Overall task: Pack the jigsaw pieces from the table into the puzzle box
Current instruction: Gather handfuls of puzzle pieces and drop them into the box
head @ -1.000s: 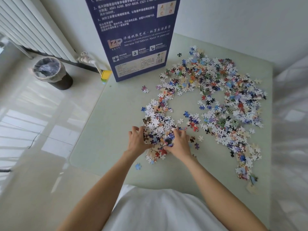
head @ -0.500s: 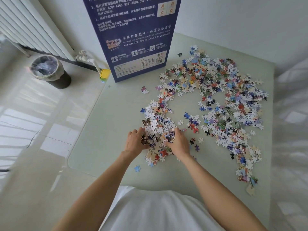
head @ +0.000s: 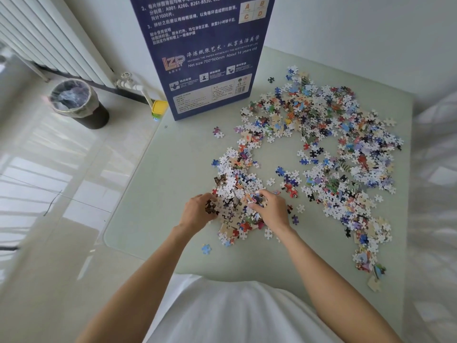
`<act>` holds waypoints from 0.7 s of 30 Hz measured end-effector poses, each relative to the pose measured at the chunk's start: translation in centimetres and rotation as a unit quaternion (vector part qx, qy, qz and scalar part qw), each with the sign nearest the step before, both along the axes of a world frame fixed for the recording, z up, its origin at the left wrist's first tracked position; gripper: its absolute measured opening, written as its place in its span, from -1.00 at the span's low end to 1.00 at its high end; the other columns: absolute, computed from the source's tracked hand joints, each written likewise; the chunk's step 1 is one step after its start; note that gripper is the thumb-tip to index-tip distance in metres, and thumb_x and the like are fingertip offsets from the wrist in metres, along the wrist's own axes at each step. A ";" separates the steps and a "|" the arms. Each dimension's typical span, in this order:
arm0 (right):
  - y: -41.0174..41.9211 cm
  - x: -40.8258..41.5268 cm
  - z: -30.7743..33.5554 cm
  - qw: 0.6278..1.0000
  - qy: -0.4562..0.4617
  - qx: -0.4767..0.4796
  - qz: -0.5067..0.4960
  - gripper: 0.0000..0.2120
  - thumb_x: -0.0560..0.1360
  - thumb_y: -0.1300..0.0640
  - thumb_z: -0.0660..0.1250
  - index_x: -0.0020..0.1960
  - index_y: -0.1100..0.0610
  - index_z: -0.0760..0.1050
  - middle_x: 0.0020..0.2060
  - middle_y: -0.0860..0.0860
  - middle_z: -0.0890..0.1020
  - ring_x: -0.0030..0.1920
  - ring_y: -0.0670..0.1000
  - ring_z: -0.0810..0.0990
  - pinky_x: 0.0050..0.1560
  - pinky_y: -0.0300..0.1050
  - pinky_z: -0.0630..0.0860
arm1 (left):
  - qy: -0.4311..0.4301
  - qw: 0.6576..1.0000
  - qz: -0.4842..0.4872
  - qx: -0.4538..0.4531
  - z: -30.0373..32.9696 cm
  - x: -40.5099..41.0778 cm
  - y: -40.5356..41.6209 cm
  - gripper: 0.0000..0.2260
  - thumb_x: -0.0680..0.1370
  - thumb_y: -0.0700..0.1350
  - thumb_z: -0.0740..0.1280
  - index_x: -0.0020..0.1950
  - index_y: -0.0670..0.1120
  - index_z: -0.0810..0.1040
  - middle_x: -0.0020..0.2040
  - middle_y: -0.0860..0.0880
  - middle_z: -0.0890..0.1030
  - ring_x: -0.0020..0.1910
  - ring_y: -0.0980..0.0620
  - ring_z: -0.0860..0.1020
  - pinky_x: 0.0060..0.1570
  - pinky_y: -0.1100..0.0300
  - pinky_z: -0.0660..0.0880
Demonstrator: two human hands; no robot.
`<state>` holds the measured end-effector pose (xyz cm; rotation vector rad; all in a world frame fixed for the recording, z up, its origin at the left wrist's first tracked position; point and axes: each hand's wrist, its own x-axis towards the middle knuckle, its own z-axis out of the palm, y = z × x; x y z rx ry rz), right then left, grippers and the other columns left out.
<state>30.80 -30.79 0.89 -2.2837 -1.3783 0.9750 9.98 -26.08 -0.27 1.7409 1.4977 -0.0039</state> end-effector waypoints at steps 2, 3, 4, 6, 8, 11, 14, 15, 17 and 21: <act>0.0 0.1 0.2 1.000 0.005 0.003 -0.006 -0.64 0.40 0.05 0.45 0.14 0.17 0.52 -0.40 -0.05 0.45 -0.47 -0.16 0.27 -0.42 -0.29 0.23 | 0.007 1.000 -0.020 -0.017 0.2 -0.1 0.2 -0.52 0.36 -0.15 0.51 0.25 -0.03 0.48 0.18 -0.08 0.56 0.13 -0.08 0.51 0.07 0.12 0.42; 0.0 0.1 0.2 1.000 0.007 0.005 -0.009 -0.66 0.41 0.06 0.45 0.12 0.16 0.53 -0.43 -0.06 0.43 -0.48 -0.14 0.27 -0.43 -0.28 0.22 | 0.007 0.999 -0.027 -0.024 0.3 0.0 0.2 -0.50 0.36 -0.13 0.51 0.27 -0.02 0.46 0.19 -0.07 0.55 0.16 -0.08 0.50 0.10 0.11 0.42; 0.0 0.2 0.3 1.000 0.009 0.006 -0.012 -0.68 0.41 0.06 0.44 0.11 0.16 0.53 -0.44 -0.06 0.42 -0.48 -0.13 0.27 -0.43 -0.28 0.21 | 0.006 0.999 -0.031 -0.027 0.3 0.0 0.3 -0.49 0.37 -0.10 0.50 0.28 -0.02 0.45 0.20 -0.06 0.54 0.17 -0.07 0.49 0.12 0.10 0.41; 0.0 0.2 0.7 1.000 0.011 0.007 -0.013 -0.68 0.41 0.06 0.44 0.12 0.15 0.53 -0.42 -0.04 0.43 -0.46 -0.13 0.29 -0.43 -0.30 0.21 | 0.002 0.999 -0.032 -0.018 0.2 0.1 0.3 -0.57 0.43 -0.05 0.45 0.26 -0.01 0.46 0.19 -0.05 0.55 0.15 -0.05 0.51 0.11 0.11 0.42; 0.1 0.1 1.2 1.000 0.012 0.009 -0.008 -0.69 0.42 0.07 0.43 0.11 0.17 0.53 -0.36 0.06 0.51 -0.39 -0.07 0.36 -0.39 -0.27 0.28 | 0.000 1.000 -0.029 -0.004 0.2 0.0 0.4 -0.68 0.48 -0.09 0.41 0.22 -0.01 0.51 0.16 -0.06 0.57 0.10 -0.04 0.53 0.08 0.13 0.45; 0.4 0.1 2.0 1.000 0.017 0.016 -0.001 -0.69 0.41 0.06 0.44 0.09 0.17 0.54 -0.30 0.11 0.57 -0.36 -0.05 0.39 -0.33 -0.22 0.31 | -0.005 1.000 -0.014 0.001 0.4 -0.2 0.5 -0.74 0.46 -0.15 0.42 0.14 -0.01 0.56 0.10 -0.07 0.61 0.02 -0.04 0.56 0.03 0.13 0.49; 0.9 0.2 3.3 0.999 0.019 0.019 0.021 -0.65 0.40 0.04 0.44 0.13 0.16 0.54 -0.26 0.10 0.61 -0.33 -0.03 0.43 -0.33 -0.26 0.35 | -0.019 1.000 -0.006 0.017 1.5 -0.6 0.8 -0.77 0.45 -0.16 0.44 0.09 -0.02 0.59 0.05 -0.04 0.63 -0.05 -0.01 0.58 -0.05 0.18 0.49; 1.1 0.4 3.9 0.999 0.020 0.018 0.034 -0.62 0.41 0.04 0.44 0.16 0.17 0.53 -0.21 0.11 0.63 -0.29 -0.04 0.45 -0.29 -0.24 0.37 | -0.029 0.999 -0.001 0.029 2.1 -0.8 0.9 -0.78 0.45 -0.16 0.44 0.07 -0.01 0.59 0.02 -0.03 0.64 -0.07 0.00 0.58 -0.07 0.19 0.49; 1.6 0.7 6.0 0.998 0.022 0.023 0.059 -0.58 0.41 0.04 0.43 0.21 0.17 0.51 -0.14 0.04 0.64 -0.24 -0.11 0.46 -0.21 -0.32 0.36 | -0.055 0.997 0.007 0.055 3.9 -1.0 1.3 -0.81 0.45 -0.14 0.44 0.04 0.00 0.60 -0.02 0.00 0.65 -0.11 0.05 0.59 -0.09 0.20 0.51; 4.1 1.7 11.3 0.989 0.058 0.057 0.121 -0.69 0.41 0.07 0.43 0.10 0.16 0.55 -0.40 -0.24 0.42 -0.51 -0.25 0.30 -0.44 -0.45 0.30 | -0.119 0.983 0.009 0.137 9.4 -0.9 4.0 -0.83 0.45 -0.11 0.44 0.02 0.03 0.60 -0.07 0.07 0.64 -0.14 0.17 0.58 -0.10 0.29 0.53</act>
